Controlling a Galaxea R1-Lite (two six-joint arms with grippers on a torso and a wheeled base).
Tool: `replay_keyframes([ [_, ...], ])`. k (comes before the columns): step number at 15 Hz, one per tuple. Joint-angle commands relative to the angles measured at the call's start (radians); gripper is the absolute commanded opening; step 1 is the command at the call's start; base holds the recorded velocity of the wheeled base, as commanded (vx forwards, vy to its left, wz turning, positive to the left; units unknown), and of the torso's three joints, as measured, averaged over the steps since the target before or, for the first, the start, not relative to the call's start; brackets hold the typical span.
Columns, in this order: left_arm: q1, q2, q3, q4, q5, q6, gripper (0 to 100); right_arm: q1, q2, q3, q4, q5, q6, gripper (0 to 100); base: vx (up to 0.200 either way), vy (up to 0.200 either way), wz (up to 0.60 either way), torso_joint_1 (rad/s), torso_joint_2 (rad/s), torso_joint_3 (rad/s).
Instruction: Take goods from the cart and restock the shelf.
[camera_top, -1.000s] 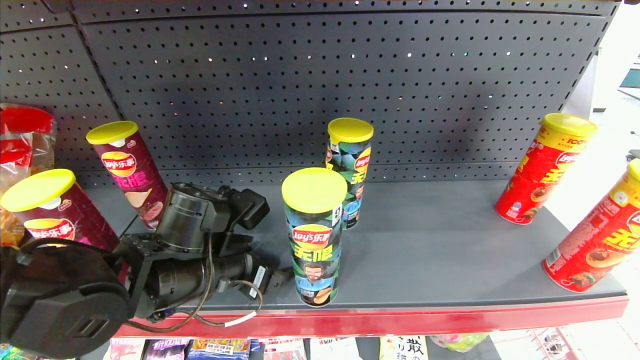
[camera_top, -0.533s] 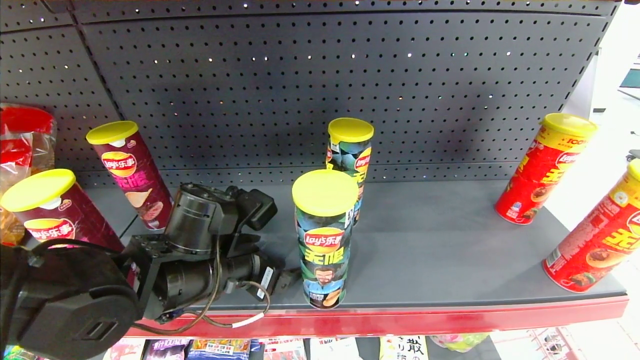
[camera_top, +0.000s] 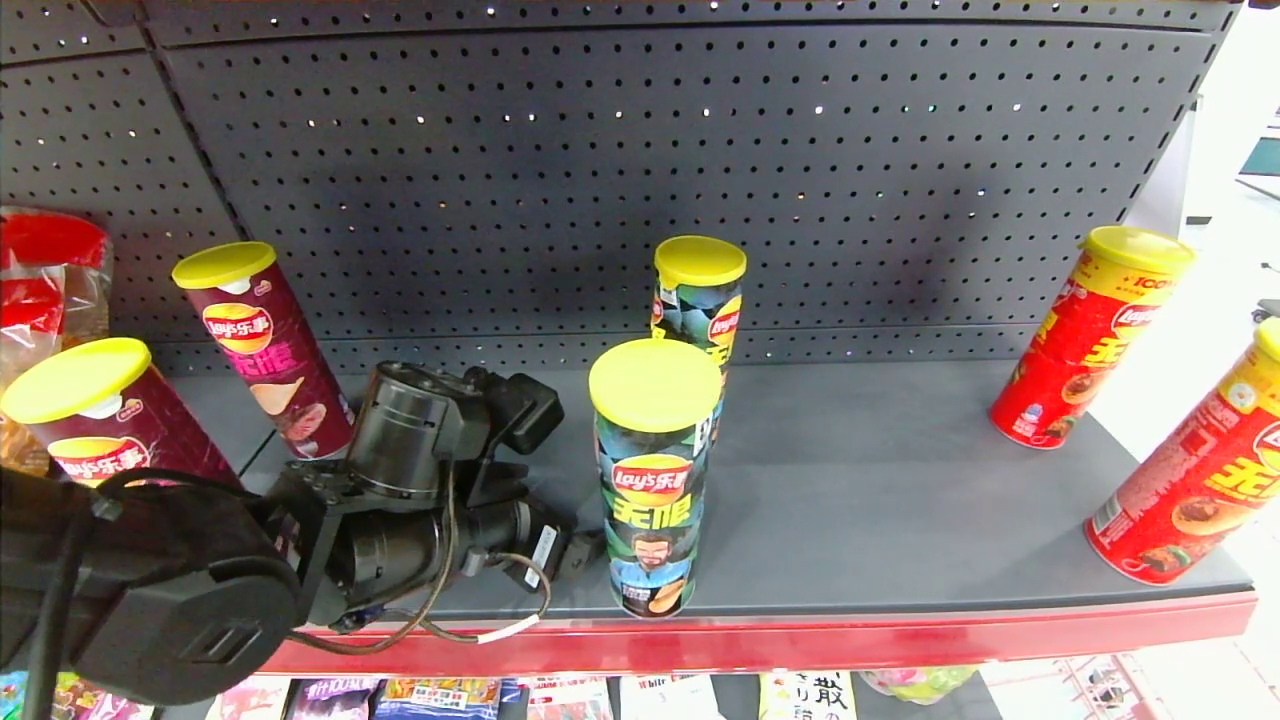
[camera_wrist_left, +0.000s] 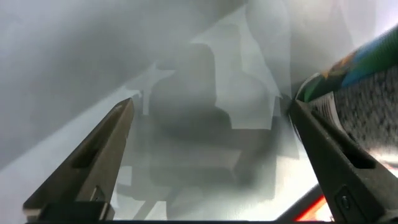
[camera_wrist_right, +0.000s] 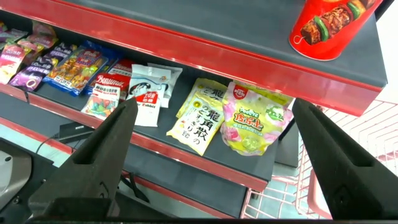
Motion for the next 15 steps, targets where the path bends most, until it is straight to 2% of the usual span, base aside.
replay_keyframes([
  [1, -0.003, 0.015, -0.019, 0.000, 0.000, 0.000, 100, 0.000, 0.001, 0.001, 0.000, 0.000, -0.001, 100, 0.000, 0.000, 0.00, 0.000, 0.00, 0.000],
  [5, -0.009, 0.020, -0.018, 0.000, 0.000, 0.002, 100, 0.000, 0.001, 0.000, 0.000, 0.000, 0.001, 100, 0.000, 0.000, 0.00, 0.000, 0.00, 0.000],
  [11, 0.002, -0.078, 0.090, 0.006, -0.021, 0.003, 100, 0.000, 0.001, 0.000, 0.000, 0.000, -0.001, 100, 0.000, 0.000, 0.00, 0.000, 0.00, 0.000],
  [15, -0.008, -0.084, 0.097, 0.003, -0.063, 0.009, 100, 0.000, 0.001, 0.001, 0.000, 0.000, -0.001, 100, 0.000, 0.000, 0.00, 0.000, 0.00, 0.000],
])
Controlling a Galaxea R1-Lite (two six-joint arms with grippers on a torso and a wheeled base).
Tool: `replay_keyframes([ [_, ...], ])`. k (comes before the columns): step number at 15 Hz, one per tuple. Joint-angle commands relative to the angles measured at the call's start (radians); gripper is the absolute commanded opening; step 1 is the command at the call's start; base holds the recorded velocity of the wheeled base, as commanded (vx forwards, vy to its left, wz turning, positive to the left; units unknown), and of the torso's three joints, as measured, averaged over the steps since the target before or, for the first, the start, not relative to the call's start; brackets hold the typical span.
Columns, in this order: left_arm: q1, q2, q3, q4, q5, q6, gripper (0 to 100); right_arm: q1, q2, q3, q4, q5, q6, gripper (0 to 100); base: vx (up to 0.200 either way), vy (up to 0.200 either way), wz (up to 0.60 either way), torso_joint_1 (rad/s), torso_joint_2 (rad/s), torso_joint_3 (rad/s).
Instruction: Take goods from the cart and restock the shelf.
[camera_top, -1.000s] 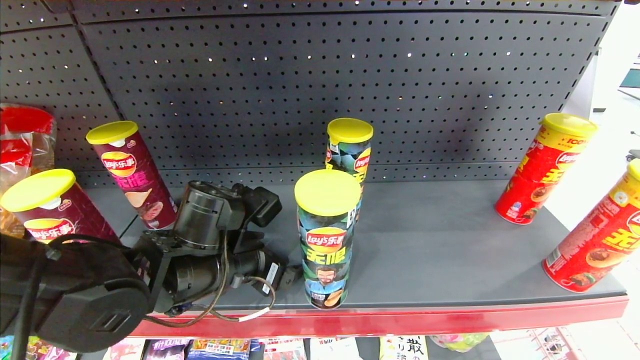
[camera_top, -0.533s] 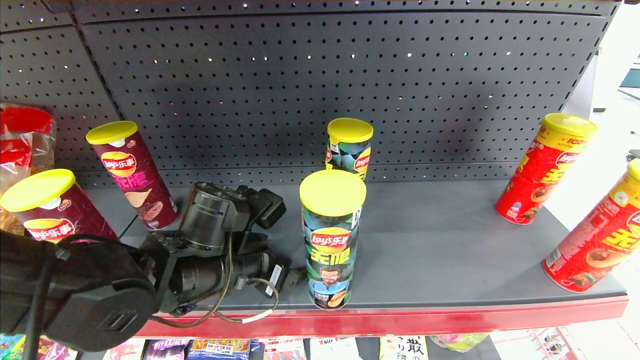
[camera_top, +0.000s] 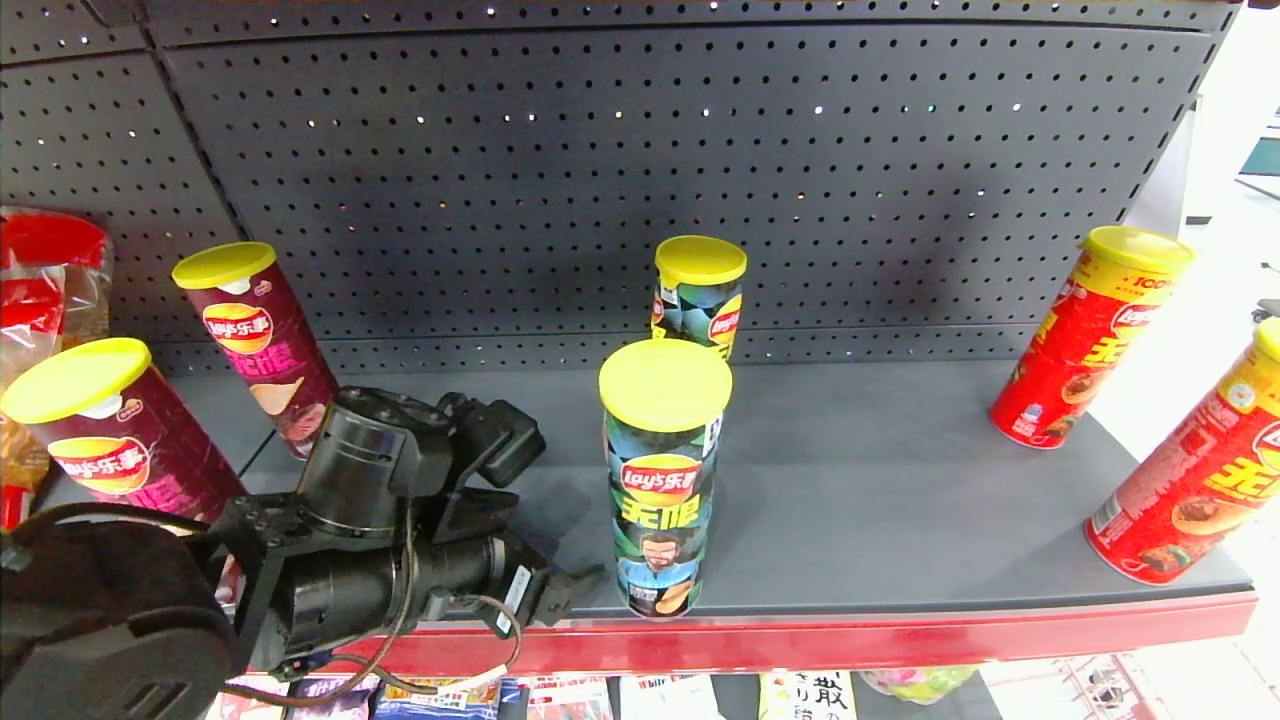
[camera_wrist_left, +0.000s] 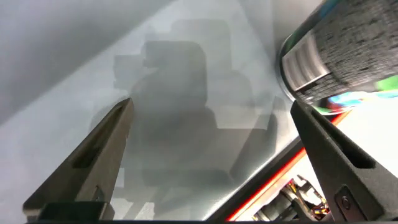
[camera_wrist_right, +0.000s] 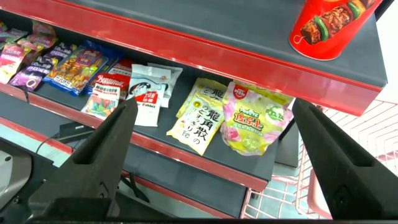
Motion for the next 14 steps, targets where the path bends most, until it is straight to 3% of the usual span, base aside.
replay_keyframes([
  [1, -0.010, 0.000, -0.005, -0.002, -0.003, 0.000, 100, 0.000, 0.001, 0.001, 0.000, 0.000, 0.000, 100, 0.000, 0.000, 0.00, 0.000, 0.00, 0.000],
  [14, -0.023, 0.052, -0.074, -0.004, -0.001, -0.005, 100, -0.001, 0.001, 0.001, 0.000, 0.000, 0.000, 100, 0.000, 0.000, 0.00, 0.000, 0.00, 0.000],
])
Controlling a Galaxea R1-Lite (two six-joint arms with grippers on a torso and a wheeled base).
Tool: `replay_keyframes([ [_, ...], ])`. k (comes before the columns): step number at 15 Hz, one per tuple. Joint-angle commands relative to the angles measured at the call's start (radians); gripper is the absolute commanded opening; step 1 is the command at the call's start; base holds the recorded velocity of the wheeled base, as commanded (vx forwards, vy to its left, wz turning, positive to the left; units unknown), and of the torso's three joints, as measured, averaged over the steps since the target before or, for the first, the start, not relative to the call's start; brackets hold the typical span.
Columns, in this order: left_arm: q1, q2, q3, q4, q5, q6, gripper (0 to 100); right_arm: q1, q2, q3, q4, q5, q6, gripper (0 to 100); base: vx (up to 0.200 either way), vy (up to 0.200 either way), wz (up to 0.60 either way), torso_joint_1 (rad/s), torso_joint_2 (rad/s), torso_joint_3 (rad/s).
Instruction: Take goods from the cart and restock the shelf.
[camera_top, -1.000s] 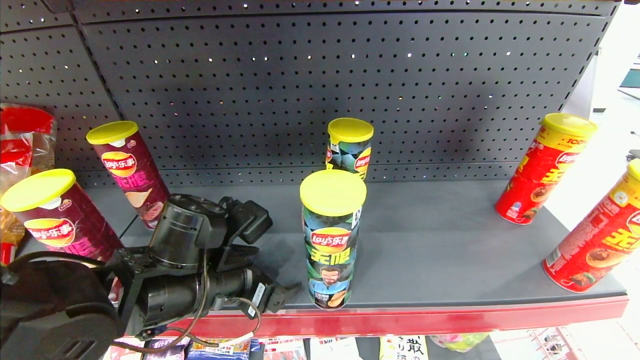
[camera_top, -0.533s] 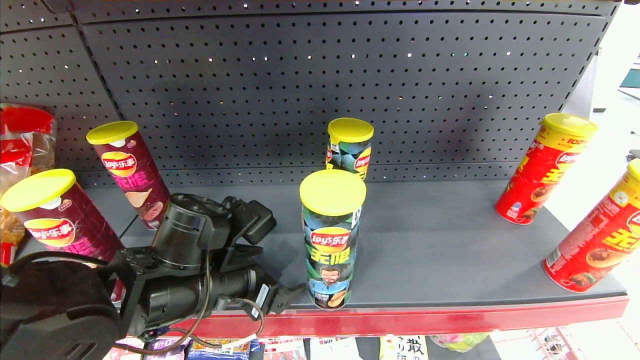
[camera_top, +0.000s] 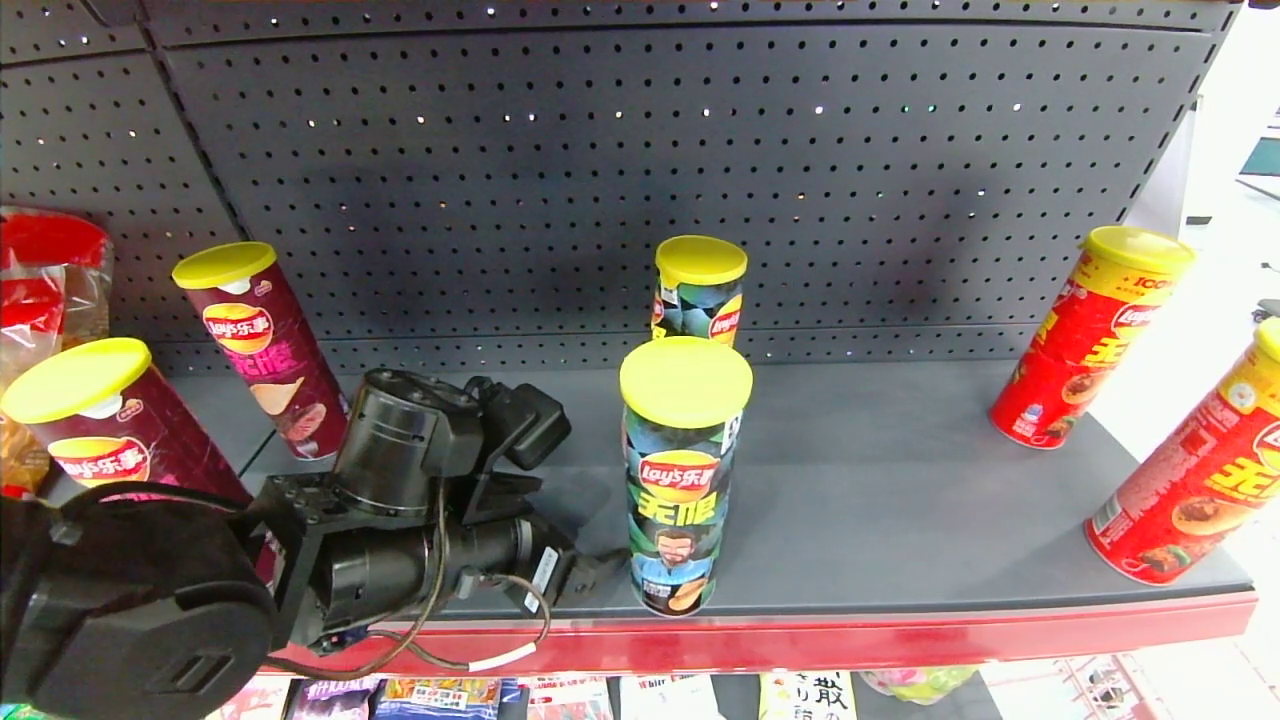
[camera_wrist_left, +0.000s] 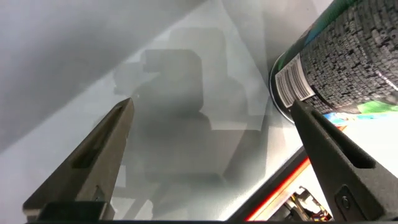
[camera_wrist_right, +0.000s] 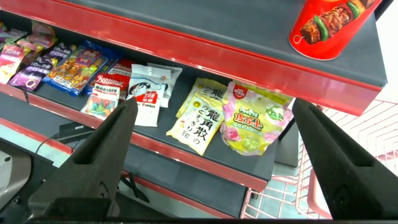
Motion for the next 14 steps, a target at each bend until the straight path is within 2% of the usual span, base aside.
replay_keyframes([
  [1, -0.001, 0.009, -0.006, 0.000, 0.000, 0.000, 100, 0.000, 0.001, -0.001, 0.000, 0.000, 0.001, 100, 0.000, 0.000, 0.00, 0.000, 0.00, 0.000],
  [14, -0.001, -0.009, -0.004, 0.000, 0.007, -0.003, 100, 0.000, 0.001, 0.001, 0.000, 0.000, 0.001, 100, 0.000, 0.000, 0.00, 0.000, 0.00, 0.000],
])
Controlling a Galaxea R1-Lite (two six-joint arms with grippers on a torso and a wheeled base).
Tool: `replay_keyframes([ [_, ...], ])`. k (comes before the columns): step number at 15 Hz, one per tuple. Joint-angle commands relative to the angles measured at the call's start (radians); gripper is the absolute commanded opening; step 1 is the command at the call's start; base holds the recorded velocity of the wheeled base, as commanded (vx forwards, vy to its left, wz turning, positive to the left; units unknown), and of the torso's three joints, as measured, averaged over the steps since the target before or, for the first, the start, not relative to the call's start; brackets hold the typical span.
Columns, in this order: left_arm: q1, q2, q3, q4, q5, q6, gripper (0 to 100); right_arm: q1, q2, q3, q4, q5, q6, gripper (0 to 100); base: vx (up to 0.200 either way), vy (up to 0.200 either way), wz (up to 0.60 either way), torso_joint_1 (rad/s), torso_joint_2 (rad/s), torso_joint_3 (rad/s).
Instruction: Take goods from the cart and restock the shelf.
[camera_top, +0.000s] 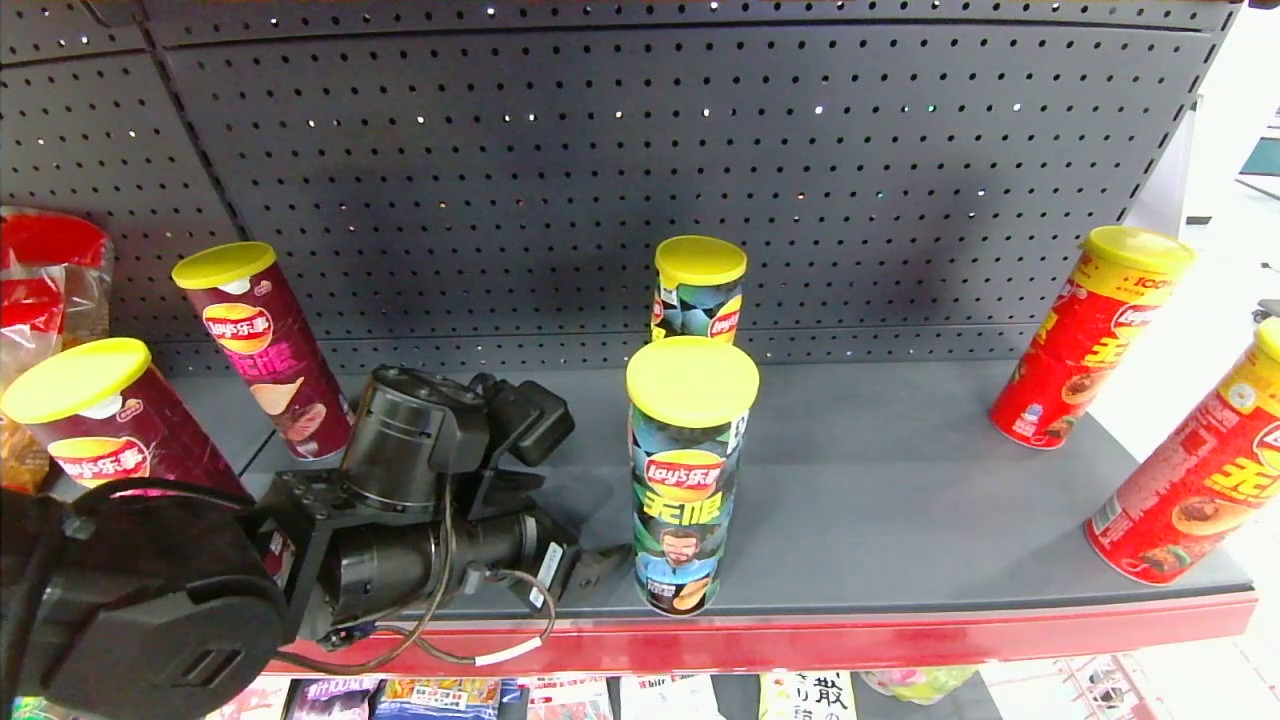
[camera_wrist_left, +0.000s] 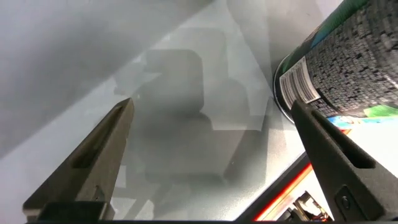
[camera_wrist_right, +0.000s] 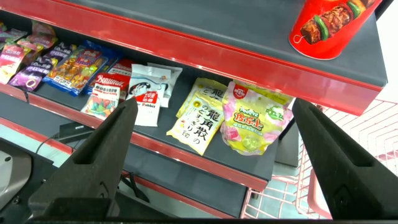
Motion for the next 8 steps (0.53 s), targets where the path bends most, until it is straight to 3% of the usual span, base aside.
replay_keyframes([
  [1, 0.000, -0.038, 0.015, 0.001, 0.001, 0.001, 100, 0.000, 0.001, 0.000, 0.000, 0.000, 0.000, 100, 0.000, 0.000, 0.00, 0.000, 0.00, 0.000],
  [7, 0.002, -0.229, 0.023, 0.064, -0.006, 0.010, 100, 0.000, 0.001, 0.000, 0.000, 0.006, -0.003, 100, 0.000, 0.000, 0.00, 0.000, 0.00, 0.000],
  [8, 0.002, -0.290, 0.022, 0.119, -0.006, 0.010, 100, 0.000, 0.001, 0.000, 0.000, 0.008, -0.003, 100, 0.000, 0.000, 0.00, 0.000, 0.00, 0.000],
])
